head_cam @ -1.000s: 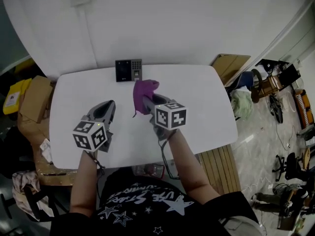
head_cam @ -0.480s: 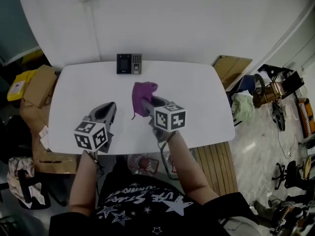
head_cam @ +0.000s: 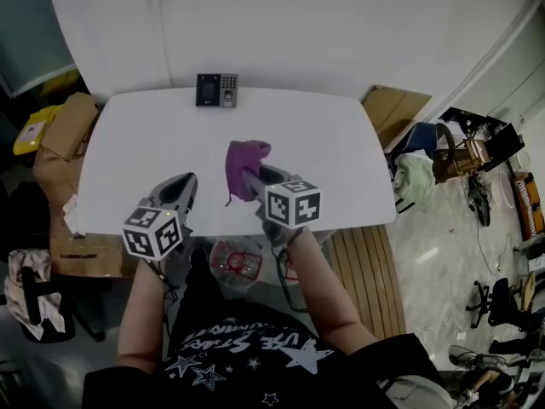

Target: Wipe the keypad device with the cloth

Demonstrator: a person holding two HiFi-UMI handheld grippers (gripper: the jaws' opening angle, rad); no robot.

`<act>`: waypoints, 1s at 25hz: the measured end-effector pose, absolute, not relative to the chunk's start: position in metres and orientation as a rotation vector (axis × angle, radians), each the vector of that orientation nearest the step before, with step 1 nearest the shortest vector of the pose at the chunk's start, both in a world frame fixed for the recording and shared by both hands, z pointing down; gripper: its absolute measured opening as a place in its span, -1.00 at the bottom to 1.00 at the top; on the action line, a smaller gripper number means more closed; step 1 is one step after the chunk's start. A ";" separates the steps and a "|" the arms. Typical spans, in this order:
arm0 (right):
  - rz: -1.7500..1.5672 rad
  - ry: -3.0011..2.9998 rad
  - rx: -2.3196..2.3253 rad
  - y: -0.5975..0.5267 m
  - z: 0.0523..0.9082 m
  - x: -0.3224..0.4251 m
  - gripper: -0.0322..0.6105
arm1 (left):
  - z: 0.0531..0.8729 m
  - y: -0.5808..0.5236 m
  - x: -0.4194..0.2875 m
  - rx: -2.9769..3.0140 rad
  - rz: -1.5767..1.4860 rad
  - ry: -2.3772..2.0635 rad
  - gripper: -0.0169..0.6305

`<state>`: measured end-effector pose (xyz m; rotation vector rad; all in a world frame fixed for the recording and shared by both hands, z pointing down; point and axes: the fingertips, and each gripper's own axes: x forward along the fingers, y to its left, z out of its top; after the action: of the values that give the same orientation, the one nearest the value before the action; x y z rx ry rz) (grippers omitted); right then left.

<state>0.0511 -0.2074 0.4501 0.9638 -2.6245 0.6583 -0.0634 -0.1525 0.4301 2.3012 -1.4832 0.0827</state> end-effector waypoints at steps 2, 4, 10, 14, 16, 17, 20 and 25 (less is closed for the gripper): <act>0.659 -2.618 0.956 -0.193 0.453 0.059 -0.60 | 0.431 -0.139 -0.055 2.295 0.074 -1.482 -0.93; 0.655 -2.619 0.946 -0.179 0.453 0.066 -0.60 | 0.431 -0.126 -0.048 2.289 0.062 -1.489 -0.93; 0.634 -2.645 0.912 -0.141 0.446 0.090 -0.60 | 0.421 -0.082 -0.026 2.284 0.041 -1.539 -0.93; 0.639 -2.654 0.882 -0.122 0.447 0.099 -0.60 | 0.420 -0.058 -0.017 2.261 0.039 -1.563 -0.93; 0.643 -2.657 0.872 -0.115 0.448 0.102 -0.60 | 0.419 -0.049 -0.015 2.253 0.043 -1.571 -0.93; 0.646 -2.660 0.869 -0.113 0.448 0.104 -0.60 | 0.419 -0.046 -0.014 2.252 0.048 -1.574 -0.93; 0.656 -2.670 0.859 -0.107 0.450 0.105 -0.60 | 0.422 -0.038 -0.013 2.247 0.065 -1.580 -0.93; 0.673 -2.650 0.843 -0.099 0.462 0.109 -0.60 | 0.435 -0.034 -0.005 2.229 0.077 -1.546 -0.93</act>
<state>0.1094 -0.0990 0.4618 0.8426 -2.6496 0.6735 -0.0052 -0.0343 0.4350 2.2288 -1.5455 0.0768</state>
